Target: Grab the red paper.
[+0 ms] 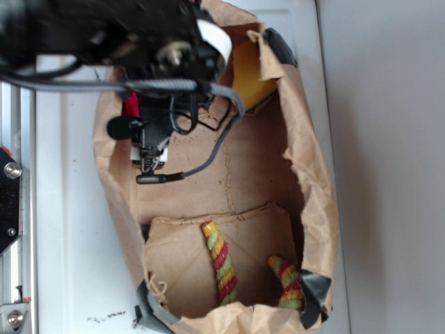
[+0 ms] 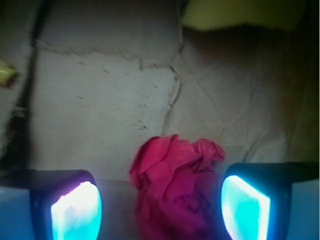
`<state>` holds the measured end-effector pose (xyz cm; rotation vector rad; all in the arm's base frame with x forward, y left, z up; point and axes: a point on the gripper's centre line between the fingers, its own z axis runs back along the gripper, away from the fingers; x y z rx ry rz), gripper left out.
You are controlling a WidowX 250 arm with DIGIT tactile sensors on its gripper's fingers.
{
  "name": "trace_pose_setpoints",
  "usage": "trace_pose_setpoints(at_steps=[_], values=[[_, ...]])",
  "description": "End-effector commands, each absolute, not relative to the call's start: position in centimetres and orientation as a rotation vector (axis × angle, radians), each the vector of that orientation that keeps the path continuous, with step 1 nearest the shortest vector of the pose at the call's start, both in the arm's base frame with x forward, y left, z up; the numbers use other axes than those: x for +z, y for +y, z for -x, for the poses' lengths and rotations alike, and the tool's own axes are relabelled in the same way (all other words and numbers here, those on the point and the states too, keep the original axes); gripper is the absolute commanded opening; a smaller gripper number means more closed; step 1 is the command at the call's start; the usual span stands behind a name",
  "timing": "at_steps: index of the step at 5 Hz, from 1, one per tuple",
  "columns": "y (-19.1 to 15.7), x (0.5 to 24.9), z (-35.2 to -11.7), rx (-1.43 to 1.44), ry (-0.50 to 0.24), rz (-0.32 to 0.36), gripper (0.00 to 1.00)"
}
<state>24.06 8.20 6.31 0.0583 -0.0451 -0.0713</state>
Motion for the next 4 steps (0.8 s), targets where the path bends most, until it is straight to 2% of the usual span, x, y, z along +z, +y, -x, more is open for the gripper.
trace_pose_setpoints(at_steps=[1, 2, 3, 4], values=[[8.3, 5.5, -25.2, -0.112, -0.050, -0.082, 1.00], [7.5, 4.3, -25.2, -0.139, -0.017, -0.102, 1.00], [7.0, 2.6, -25.3, -0.147, 0.011, -0.169, 1.00], [7.2, 1.1, -25.5, -0.138, 0.045, -0.195, 1.00]])
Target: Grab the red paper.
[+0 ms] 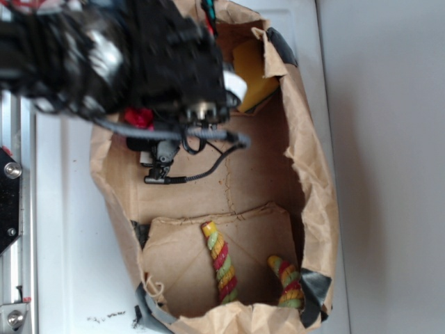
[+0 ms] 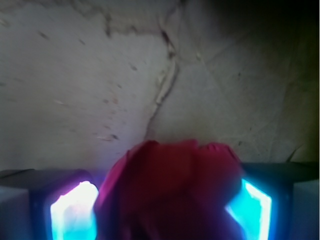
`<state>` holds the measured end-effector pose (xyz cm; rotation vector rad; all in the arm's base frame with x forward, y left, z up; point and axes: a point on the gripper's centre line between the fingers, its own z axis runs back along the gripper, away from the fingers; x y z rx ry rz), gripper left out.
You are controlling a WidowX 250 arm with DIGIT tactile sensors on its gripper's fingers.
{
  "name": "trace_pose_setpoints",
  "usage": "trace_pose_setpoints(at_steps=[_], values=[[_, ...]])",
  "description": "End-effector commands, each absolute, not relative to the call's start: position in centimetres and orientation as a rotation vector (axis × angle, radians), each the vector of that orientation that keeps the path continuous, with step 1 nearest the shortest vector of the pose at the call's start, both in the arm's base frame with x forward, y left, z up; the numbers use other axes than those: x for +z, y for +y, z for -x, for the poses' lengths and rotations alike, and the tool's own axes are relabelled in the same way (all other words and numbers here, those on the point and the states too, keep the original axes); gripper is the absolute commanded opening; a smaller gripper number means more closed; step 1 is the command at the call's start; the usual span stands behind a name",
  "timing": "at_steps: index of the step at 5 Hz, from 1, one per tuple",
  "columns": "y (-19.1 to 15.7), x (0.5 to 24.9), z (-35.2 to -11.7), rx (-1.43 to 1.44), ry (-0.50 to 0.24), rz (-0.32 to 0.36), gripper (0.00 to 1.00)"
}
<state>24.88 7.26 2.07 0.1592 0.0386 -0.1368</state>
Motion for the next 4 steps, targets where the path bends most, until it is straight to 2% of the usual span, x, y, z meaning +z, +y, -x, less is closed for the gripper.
trace_pose_setpoints(at_steps=[1, 2, 4], values=[[7.2, 1.2, -25.4, -0.137, 0.033, -0.173, 0.63], [7.4, 1.9, -25.3, -0.129, 0.012, -0.174, 0.00], [8.0, 6.7, -24.4, -0.094, -0.035, -0.108, 0.00]])
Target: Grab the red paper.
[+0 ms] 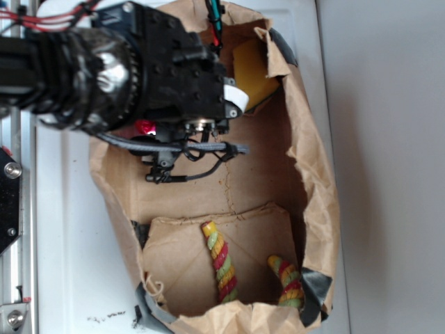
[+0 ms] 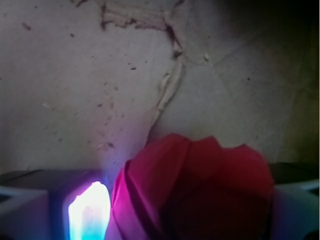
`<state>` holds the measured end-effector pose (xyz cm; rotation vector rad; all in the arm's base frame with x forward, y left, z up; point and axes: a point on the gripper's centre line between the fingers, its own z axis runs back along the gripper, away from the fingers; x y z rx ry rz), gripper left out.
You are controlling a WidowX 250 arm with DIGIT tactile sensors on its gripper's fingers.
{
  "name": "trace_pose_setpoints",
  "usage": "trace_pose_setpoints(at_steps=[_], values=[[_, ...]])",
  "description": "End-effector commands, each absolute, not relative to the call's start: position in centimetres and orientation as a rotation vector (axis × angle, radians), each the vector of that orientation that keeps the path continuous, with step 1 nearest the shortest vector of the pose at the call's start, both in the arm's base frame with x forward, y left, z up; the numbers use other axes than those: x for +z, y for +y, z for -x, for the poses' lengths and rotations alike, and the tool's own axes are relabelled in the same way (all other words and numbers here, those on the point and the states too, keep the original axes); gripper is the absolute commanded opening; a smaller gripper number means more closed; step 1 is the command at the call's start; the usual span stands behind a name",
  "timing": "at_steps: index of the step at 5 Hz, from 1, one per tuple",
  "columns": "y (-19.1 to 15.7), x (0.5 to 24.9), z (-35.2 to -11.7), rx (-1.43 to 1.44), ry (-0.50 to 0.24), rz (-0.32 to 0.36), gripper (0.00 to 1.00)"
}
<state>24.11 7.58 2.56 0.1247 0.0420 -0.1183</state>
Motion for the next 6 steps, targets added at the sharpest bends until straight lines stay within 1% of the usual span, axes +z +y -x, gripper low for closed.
trace_pose_setpoints(at_steps=[1, 2, 3, 4, 5, 6], values=[[6.5, 9.6, -24.9, -0.061, -0.100, -0.098, 0.00], [5.1, 12.4, -25.9, -0.034, -0.152, -0.081, 0.00], [4.0, 15.8, -26.8, -0.001, -0.229, -0.071, 0.00], [3.4, 17.8, -28.3, 0.006, -0.271, -0.059, 0.00], [2.9, 19.1, -29.2, 0.014, -0.288, -0.049, 0.00], [3.1, 20.0, -29.8, 0.054, -0.288, -0.015, 0.00]])
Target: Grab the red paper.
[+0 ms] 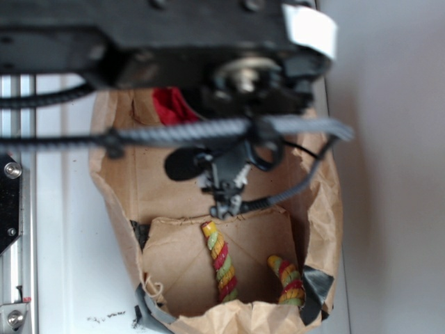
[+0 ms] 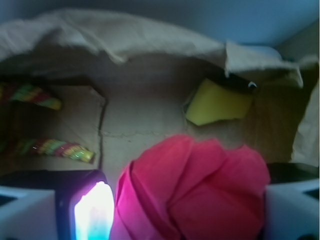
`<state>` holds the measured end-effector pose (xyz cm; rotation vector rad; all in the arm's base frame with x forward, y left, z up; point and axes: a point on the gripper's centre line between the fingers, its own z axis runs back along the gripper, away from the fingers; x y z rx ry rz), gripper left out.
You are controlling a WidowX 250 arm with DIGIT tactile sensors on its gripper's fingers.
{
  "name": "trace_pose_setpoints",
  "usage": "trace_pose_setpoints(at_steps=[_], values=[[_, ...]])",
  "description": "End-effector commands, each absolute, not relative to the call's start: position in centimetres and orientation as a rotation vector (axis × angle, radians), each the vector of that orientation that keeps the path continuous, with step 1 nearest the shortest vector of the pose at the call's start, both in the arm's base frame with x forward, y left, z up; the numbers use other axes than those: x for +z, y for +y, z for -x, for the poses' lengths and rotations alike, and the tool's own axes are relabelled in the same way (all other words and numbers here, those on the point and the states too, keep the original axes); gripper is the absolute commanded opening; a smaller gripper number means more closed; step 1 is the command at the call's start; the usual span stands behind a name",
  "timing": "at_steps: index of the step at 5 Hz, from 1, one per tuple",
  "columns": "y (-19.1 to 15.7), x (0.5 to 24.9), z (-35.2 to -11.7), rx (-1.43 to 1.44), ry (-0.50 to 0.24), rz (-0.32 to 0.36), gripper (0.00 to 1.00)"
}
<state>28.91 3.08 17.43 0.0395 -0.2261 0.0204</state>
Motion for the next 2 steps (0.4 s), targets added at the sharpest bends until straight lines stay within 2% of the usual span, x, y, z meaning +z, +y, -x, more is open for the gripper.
trace_pose_setpoints(at_steps=[1, 2], values=[[3.27, 19.62, -30.19, 0.057, -0.271, -0.017, 0.00], [3.03, 19.78, -29.85, 0.103, -0.259, -0.057, 0.00]])
